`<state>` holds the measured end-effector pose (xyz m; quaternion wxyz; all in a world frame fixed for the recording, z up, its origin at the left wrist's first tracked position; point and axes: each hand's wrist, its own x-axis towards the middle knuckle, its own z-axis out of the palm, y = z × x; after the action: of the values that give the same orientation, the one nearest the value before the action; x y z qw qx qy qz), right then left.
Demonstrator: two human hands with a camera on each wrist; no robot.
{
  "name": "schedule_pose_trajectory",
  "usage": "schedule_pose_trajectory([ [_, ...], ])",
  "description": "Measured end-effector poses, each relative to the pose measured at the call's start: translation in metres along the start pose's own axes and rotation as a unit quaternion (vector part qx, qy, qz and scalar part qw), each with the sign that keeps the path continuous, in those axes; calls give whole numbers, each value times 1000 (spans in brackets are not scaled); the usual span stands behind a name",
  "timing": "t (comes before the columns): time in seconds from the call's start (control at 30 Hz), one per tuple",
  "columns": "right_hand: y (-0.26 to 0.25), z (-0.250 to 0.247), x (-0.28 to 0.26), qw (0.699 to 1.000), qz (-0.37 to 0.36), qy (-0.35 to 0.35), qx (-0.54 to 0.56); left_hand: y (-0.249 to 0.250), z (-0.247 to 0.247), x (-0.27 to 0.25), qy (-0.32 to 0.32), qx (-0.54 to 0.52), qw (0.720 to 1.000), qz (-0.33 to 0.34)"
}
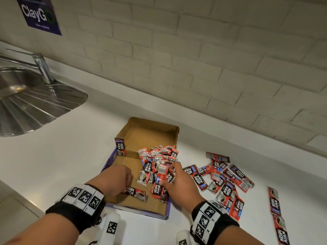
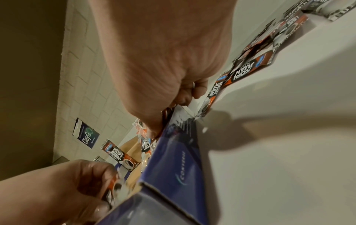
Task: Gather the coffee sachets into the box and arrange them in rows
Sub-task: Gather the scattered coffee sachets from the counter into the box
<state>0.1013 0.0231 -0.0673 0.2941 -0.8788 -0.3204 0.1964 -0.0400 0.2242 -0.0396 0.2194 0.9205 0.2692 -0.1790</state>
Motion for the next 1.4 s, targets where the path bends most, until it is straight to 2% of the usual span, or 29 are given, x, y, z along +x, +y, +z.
schedule_pose_trajectory([
  [0.1, -1, -1, -1, 1000, -3, 2, -6, -1, -6, 0, 60, -126, 990, -28],
  [0.17, -3, -2, -2, 1000, -7, 6, -12, 2, -5, 3, 93, -240, 964, -59],
  [0.2, -5, -3, -3, 1000, -11, 5, -16, 5, -3, 6, 101, -263, 957, -68],
  [0.27, -11, -6, -4, 999, -25, 2, -36, 14, 3, 12, 113, -220, 966, -70],
  [0.37, -19, -10, -4, 994, -62, 17, -83, 28, 12, 17, 133, -88, 987, -32],
  [0.43, -21, -9, -1, 991, -84, 32, -104, 38, 17, 22, 133, -6, 991, -9],
  [0.47, -21, -8, 0, 988, -93, 38, -114, 42, 19, 25, 120, 4, 993, -2],
  [0.53, -19, -5, 0, 985, -100, 59, -131, 49, 22, 32, 78, -65, 995, 2],
  [0.67, -15, 0, -6, 981, -64, 124, -135, 49, 34, 46, 56, -176, 983, -1],
  [0.8, -13, 3, -8, 990, -26, 93, -105, 62, 30, 32, 49, -256, 963, 70],
  [0.93, -12, 5, -4, 995, -51, 81, -19, 78, 24, 19, 28, -343, 931, 122],
  [1.07, -12, 4, -2, 994, -101, 43, 5, 76, 23, 18, 11, -342, 928, 148],
  [1.13, -12, 1, -2, 994, -103, 29, 11, 72, 28, 19, 19, -342, 927, 150],
  [1.23, -10, -3, -6, 995, -88, 9, 47, 69, 39, 23, 25, -343, 929, 137],
  [1.3, -5, -4, -10, 995, -70, 38, 63, 70, 39, 24, 27, -341, 931, 128],
  [1.4, 5, -5, -14, 995, -4, 72, 62, 71, 40, 26, 13, -339, 934, 115],
])
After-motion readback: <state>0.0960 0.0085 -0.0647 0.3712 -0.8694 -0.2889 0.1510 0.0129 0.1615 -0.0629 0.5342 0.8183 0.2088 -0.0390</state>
